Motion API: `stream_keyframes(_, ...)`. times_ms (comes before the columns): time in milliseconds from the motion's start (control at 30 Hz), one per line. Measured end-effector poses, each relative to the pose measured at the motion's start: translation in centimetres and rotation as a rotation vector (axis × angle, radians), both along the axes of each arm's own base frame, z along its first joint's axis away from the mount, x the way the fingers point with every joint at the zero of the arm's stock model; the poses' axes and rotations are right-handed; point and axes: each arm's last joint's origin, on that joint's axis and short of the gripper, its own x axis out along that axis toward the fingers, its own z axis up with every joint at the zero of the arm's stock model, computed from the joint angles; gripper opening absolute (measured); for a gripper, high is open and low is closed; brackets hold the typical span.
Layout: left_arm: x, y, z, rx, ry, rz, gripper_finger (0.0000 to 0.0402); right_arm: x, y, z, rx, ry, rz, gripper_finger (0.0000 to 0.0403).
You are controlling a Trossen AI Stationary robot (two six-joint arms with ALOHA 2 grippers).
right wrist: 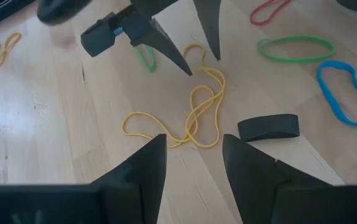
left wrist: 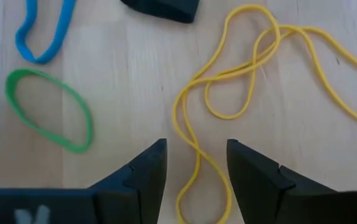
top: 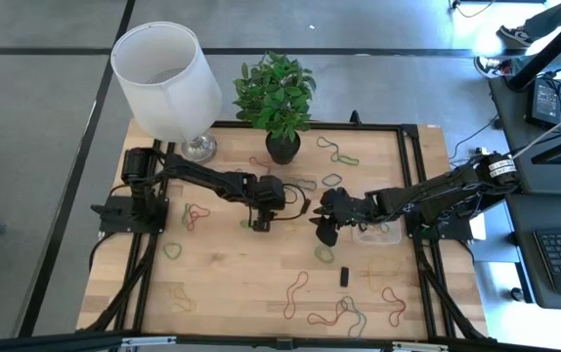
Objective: Pick and place rubber bands into bin
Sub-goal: Put the yellow rubber band into the transparent bin
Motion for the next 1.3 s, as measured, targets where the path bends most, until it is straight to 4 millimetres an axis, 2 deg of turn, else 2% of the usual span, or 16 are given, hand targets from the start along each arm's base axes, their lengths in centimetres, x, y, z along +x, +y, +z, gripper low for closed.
stream_keyframes(133,0.1,0.0,-0.9,0.000,0.019,0.001,0.0156,0.0,0.0,0.0,0.000,0.000,0.000,0.0161)
stream_keyframes(233,0.4,-0.1,-1.6,-0.002,0.019,-0.004,0.0132,0.0,0.0,0.0,0.000,-0.001,-0.001,0.0161)
stream_keyframes(400,0.5,-0.9,-2.2,0.007,0.040,-0.023,0.0053,0.0,0.0,0.0,0.001,-0.004,-0.002,0.0161)
stream_keyframes(500,0.7,-1.3,-1.3,0.041,0.023,-0.018,0.0010,0.0,0.0,0.0,0.002,-0.005,-0.002,0.0161)
stream_keyframes(600,0.8,-1.4,0.0,0.068,0.025,-0.022,0.0003,0.1,0.0,0.1,0.003,-0.009,-0.003,0.0161)
stream_keyframes(733,1.4,-1.2,4.2,0.138,-0.051,-0.029,0.0003,0.1,0.0,0.2,0.006,-0.023,-0.003,0.0161)
stream_keyframes(833,1.4,-1.1,6.3,0.180,-0.048,-0.039,0.0002,0.3,0.1,0.4,-0.003,-0.046,0.008,0.0161)
stream_keyframes(967,1.7,-1.1,10.0,0.205,-0.134,-0.050,0.0003,0.7,0.1,0.9,-0.050,-0.100,0.051,0.0161)
stream_keyframes(1200,2.4,-1.3,12.9,0.217,-0.167,-0.072,0.0003,1.8,0.1,2.9,-0.191,-0.199,0.135,0.0171)
stream_keyframes(1300,2.4,-1.6,12.9,0.220,-0.154,-0.087,0.0003,2.3,-0.1,4.2,-0.273,-0.221,0.141,0.0188)
